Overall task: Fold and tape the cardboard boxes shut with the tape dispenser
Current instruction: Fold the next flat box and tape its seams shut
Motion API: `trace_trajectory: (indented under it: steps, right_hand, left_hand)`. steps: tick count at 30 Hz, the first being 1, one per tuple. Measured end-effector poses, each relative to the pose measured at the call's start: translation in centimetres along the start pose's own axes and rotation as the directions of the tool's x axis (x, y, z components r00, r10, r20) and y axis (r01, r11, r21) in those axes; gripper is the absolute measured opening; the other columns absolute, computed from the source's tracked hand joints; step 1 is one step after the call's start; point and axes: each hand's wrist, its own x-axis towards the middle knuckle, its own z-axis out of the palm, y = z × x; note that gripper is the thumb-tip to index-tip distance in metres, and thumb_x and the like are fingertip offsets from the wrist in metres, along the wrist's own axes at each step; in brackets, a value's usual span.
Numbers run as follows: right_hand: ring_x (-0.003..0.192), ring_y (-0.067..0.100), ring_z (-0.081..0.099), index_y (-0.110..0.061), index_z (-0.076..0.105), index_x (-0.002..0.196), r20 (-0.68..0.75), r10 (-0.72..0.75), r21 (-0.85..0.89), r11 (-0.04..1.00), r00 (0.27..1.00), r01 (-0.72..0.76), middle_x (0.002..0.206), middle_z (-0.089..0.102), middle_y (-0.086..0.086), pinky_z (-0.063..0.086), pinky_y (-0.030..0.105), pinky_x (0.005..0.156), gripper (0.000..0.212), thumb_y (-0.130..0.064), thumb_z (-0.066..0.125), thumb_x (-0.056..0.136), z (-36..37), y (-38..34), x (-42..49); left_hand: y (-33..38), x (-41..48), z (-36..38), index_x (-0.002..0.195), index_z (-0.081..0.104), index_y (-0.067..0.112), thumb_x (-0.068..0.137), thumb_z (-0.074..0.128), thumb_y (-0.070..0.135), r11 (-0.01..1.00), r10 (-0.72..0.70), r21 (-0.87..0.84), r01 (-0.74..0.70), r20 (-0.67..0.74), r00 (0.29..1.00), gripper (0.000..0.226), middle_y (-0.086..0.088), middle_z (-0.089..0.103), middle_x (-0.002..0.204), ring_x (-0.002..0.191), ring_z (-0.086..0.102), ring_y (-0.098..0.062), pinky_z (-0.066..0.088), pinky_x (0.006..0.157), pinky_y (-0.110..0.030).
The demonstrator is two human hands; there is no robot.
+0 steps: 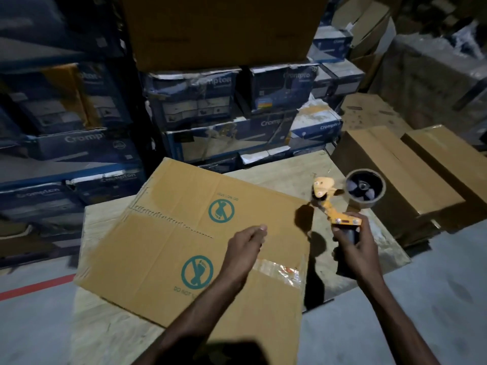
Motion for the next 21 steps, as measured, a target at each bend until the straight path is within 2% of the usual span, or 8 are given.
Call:
trace_trajectory:
  steps: [2, 4, 7, 9, 13, 16, 18, 21]
  right_hand:
    - [0.060, 0.021, 0.068, -0.038, 0.052, 0.127, 0.095, -0.102, -0.095, 0.989, 0.990, 0.111, 0.087, 0.071, -0.006, 0.056, 0.040, 0.053, 0.042, -0.013, 0.068, 0.097, 2.4, -2.1, -2.8]
    - [0.065, 0.011, 0.067, -0.041, 0.052, 0.130, 0.179, -0.193, -0.158, 0.962, 0.965, 0.222, 0.084, 0.071, -0.009, 0.053, 0.033, 0.054, 0.047, -0.014, 0.069, 0.096, 5.1, -3.7, -5.6]
    - [0.059, 0.010, 0.058, -0.045, 0.050, 0.134, 0.306, -0.263, -0.183, 0.927, 0.915, 0.328, 0.075, 0.066, -0.013, 0.039, 0.024, 0.051, 0.051, -0.016, 0.068, 0.097, 9.4, -5.1, -8.9]
    - [0.059, 0.008, 0.054, -0.048, 0.049, 0.134, 0.377, -0.297, -0.181, 0.905, 0.877, 0.385, 0.072, 0.061, -0.020, 0.034, 0.021, 0.051, 0.053, -0.015, 0.068, 0.097, 12.3, -6.2, -10.8]
    - [0.068, -0.002, 0.057, -0.062, 0.042, 0.128, 0.430, -0.346, -0.227, 0.853, 0.834, 0.471, 0.081, 0.059, -0.036, 0.035, 0.013, 0.055, 0.064, -0.012, 0.067, 0.096, 16.8, -7.9, -13.6]
    - [0.069, -0.007, 0.055, -0.063, 0.041, 0.131, 0.444, -0.356, -0.283, 0.815, 0.822, 0.506, 0.082, 0.059, -0.037, 0.034, 0.011, 0.056, 0.066, -0.015, 0.070, 0.095, 19.0, -8.1, -14.1]
    - [0.068, -0.008, 0.053, -0.055, 0.046, 0.134, 0.446, -0.355, -0.307, 0.802, 0.822, 0.513, 0.078, 0.055, -0.036, 0.036, 0.015, 0.057, 0.061, -0.015, 0.072, 0.095, 20.0, -7.9, -14.0]
    - [0.066, -0.003, 0.055, -0.046, 0.050, 0.135, 0.439, -0.355, -0.290, 0.814, 0.826, 0.504, 0.083, 0.057, -0.035, 0.037, 0.018, 0.056, 0.055, -0.014, 0.071, 0.096, 20.9, -8.0, -14.2]
  left_hand:
    - [2.0, 0.1, -3.5, 0.116, 0.077, 0.020, 0.103, 0.054, 0.054, 0.995, -0.076, -0.067, 0.076, 0.010, 0.997, 0.043, 0.004, 0.078, 0.103, 0.094, 0.072, -0.012, 0.057, 0.086, -0.032]
    - [3.7, 0.2, -6.8, 0.123, 0.073, 0.012, 0.108, 0.048, 0.048, 0.981, -0.134, -0.140, 0.135, 0.016, 0.991, 0.047, -0.007, 0.077, 0.114, 0.100, 0.074, -0.015, 0.060, 0.090, -0.031]
    - [4.1, 0.6, -11.2, 0.131, 0.067, 0.004, 0.108, 0.044, 0.049, 0.952, -0.215, -0.217, 0.216, 0.026, 0.976, 0.056, -0.014, 0.072, 0.126, 0.111, 0.072, -0.021, 0.059, 0.093, -0.029]
    - [3.5, 0.5, -13.7, 0.134, 0.064, 0.002, 0.106, 0.047, 0.054, 0.912, -0.314, -0.265, 0.313, 0.042, 0.949, 0.062, -0.020, 0.068, 0.130, 0.117, 0.069, -0.030, 0.059, 0.094, -0.035]
    - [1.5, -0.5, -17.7, 0.138, 0.058, -0.002, 0.106, 0.050, 0.048, 0.783, -0.434, -0.445, 0.434, 0.110, 0.894, 0.060, -0.026, 0.064, 0.136, 0.127, 0.062, -0.037, 0.051, 0.107, -0.044]
    - [0.0, -1.0, -20.1, 0.133, 0.058, -0.002, 0.102, 0.059, 0.044, 0.700, -0.458, -0.557, 0.447, 0.130, 0.879, 0.056, -0.027, 0.065, 0.133, 0.125, 0.063, -0.037, 0.050, 0.109, -0.045]
    - [-0.6, -1.2, -21.3, 0.124, 0.060, -0.003, 0.102, 0.063, 0.037, 0.640, -0.477, -0.630, 0.440, 0.124, 0.870, 0.046, -0.026, 0.068, 0.123, 0.117, 0.066, -0.036, 0.054, 0.103, -0.043]
    - [-1.2, -1.3, -22.2, 0.112, 0.062, -0.004, 0.098, 0.065, 0.008, 0.628, -0.502, -0.636, 0.449, 0.109, 0.858, 0.019, -0.024, 0.068, 0.110, 0.091, 0.070, -0.030, 0.063, 0.076, -0.036]
